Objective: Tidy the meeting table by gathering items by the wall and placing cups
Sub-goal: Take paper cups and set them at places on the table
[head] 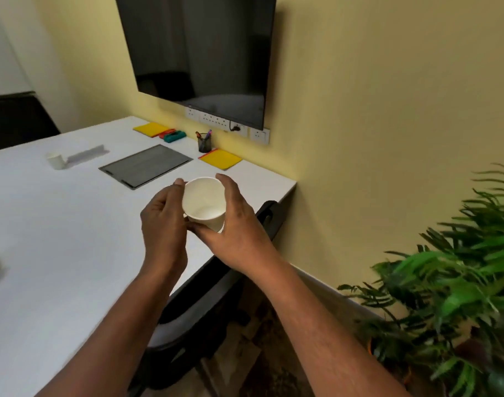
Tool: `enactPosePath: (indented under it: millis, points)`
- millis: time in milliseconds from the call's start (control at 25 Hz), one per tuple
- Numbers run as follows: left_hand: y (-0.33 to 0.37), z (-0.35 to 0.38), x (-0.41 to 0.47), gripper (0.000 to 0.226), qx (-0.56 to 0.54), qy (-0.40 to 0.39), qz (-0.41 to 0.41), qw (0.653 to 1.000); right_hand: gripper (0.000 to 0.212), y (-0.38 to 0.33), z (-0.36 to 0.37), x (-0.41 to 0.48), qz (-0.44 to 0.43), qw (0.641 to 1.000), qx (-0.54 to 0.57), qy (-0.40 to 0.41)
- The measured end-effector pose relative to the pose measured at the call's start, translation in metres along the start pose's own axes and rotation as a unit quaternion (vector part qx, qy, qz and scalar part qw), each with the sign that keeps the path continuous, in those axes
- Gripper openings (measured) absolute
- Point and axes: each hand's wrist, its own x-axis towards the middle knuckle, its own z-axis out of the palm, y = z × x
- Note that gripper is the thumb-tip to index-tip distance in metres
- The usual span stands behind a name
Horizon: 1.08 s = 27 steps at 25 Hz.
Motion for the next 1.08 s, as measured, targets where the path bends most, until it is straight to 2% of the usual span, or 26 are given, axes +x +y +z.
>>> enactPosePath:
  millis: [200, 320, 480, 640, 840, 1080]
  points:
    - [-0.016, 0.056, 0.000, 0.034, -0.011, 0.088, 0.016, 0.996, 0.096, 0.039, -0.043, 0.034, -0.059, 0.994, 0.008, -0.091]
    - [-0.026, 0.083, 0.021, 0.038, -0.015, 0.120, 0.036, 0.992, 0.097, 0.057, -0.053, 0.065, -0.085, 0.990, 0.008, -0.113]
    - [-0.044, 0.120, 0.075, 0.037, 0.006, 0.141, 0.062, 0.988, 0.091, 0.094, -0.057, 0.127, -0.113, 0.988, 0.021, -0.106]
    - [-0.063, 0.143, 0.129, 0.035, 0.035, 0.146, 0.060, 0.987, 0.084, 0.122, -0.053, 0.183, -0.093, 0.987, 0.047, -0.124]
    - [-0.081, 0.147, 0.198, 0.030, 0.144, 0.121, 0.067, 0.980, 0.082, 0.158, -0.027, 0.256, -0.094, 0.989, 0.057, -0.103]
    - [-0.107, 0.116, 0.248, 0.035, 0.231, 0.210, 0.080, 0.947, 0.082, 0.190, 0.024, 0.332, -0.036, 0.995, 0.070, -0.069]
